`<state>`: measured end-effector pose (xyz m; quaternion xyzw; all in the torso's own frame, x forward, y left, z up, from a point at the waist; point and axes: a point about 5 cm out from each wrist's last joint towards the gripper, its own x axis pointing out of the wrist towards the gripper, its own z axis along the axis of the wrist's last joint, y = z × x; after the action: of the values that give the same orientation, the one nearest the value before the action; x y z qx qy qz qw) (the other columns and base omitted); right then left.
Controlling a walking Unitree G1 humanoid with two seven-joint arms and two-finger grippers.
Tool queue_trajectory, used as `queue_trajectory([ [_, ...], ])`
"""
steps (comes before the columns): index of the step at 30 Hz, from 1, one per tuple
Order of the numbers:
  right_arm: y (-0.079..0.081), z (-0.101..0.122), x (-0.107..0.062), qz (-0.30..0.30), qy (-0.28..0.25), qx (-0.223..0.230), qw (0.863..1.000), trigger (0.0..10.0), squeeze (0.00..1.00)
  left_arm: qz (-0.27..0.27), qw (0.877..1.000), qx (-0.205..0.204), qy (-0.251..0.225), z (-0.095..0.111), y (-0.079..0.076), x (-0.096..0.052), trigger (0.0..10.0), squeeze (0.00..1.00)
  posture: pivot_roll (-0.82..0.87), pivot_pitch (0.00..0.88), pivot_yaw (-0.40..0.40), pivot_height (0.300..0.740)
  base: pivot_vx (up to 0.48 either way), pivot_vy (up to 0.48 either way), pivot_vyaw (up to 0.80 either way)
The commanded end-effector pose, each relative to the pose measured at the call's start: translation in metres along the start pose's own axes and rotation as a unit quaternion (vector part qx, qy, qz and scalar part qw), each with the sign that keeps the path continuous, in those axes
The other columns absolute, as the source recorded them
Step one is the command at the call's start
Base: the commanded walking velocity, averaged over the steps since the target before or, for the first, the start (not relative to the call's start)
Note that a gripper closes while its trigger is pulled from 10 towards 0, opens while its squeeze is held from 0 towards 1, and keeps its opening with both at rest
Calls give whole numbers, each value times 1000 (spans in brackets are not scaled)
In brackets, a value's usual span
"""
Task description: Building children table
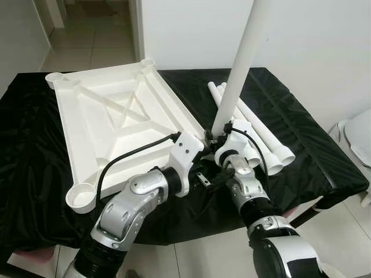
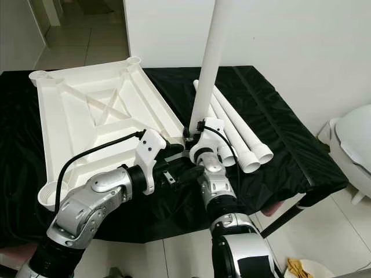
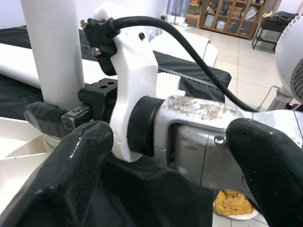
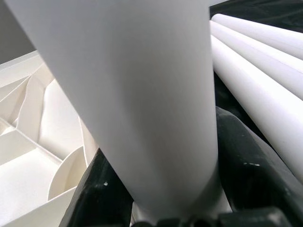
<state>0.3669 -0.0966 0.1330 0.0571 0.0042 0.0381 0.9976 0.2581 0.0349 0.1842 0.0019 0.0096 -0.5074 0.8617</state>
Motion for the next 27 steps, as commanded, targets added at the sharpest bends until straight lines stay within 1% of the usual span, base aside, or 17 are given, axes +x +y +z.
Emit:
queue_trajectory([
  [1,1,-5,-2,-26,12,31,999,0,0,-2,1000,3,3,1,0,1,10000,0,-32,31,-17,740,0,0,0],
  [2,1,-5,-2,-26,12,31,999,0,0,-2,1000,3,3,1,0,1,10000,0,-32,31,-17,740,0,0,0],
  [3,7,-4,-3,-18,11,31,999,0,0,-2,1000,3,3,1,0,1,10000,0,-32,30,-17,740,0,0,0],
  [5,10,-4,-4,-11,11,31,999,0,0,-2,1000,3,3,1,0,1,10000,0,-33,30,-20,740,0,0,0],
  [11,9,-2,-5,-8,12,29,999,0,0,0,1000,3,2,2,1,1,10000,0,-31,29,-21,740,0,0,0],
  [12,9,3,-8,5,2,30,1000,10000,0,1,1000,3,2,2,1,1,10000,0,-31,28,-22,740,0,0,0],
  [15,8,4,-8,10,-4,30,999,10000,0,1,1000,3,2,2,1,1,10000,0,-31,28,-22,740,0,0,0],
  [16,8,7,-9,22,-10,35,999,10000,1000,1,1000,3,2,2,1,1,10000,0,-32,28,-23,740,0,0,0],
  [19,1,15,-11,76,-32,38,996,10000,1000,2,1000,4,2,2,1,1,10000,0,-33,29,-25,740,0,0,0],
  [20,1,15,-11,76,-32,38,996,10000,1000,2,1000,4,2,2,1,1,10000,0,-33,29,-25,740,0,0,0],
  [22,-4,19,-12,97,-39,34,994,10000,1000,2,1000,4,2,2,1,1,10000,0,-33,30,-25,740,0,0,0],
  [24,-12,23,-15,125,-45,29,991,10000,1000,3,1000,3,2,2,1,0,10000,0,-34,31,-25,740,0,0,0],
  [25,-12,23,-15,125,-45,29,991,10000,1000,3,1000,3,2,2,1,0,10000,0,-34,31,-25,740,0,0,0],
  [26,-18,24,-16,133,-46,16,990,10000,1000,3,1000,3,2,1,1,0,10000,0,-34,32,-25,740,0,0,0],
  [27,-18,24,-16,133,-46,16,990,10000,1000,3,1000,3,2,1,1,0,10000,0,-34,32,-25,740,0,0,0],
])
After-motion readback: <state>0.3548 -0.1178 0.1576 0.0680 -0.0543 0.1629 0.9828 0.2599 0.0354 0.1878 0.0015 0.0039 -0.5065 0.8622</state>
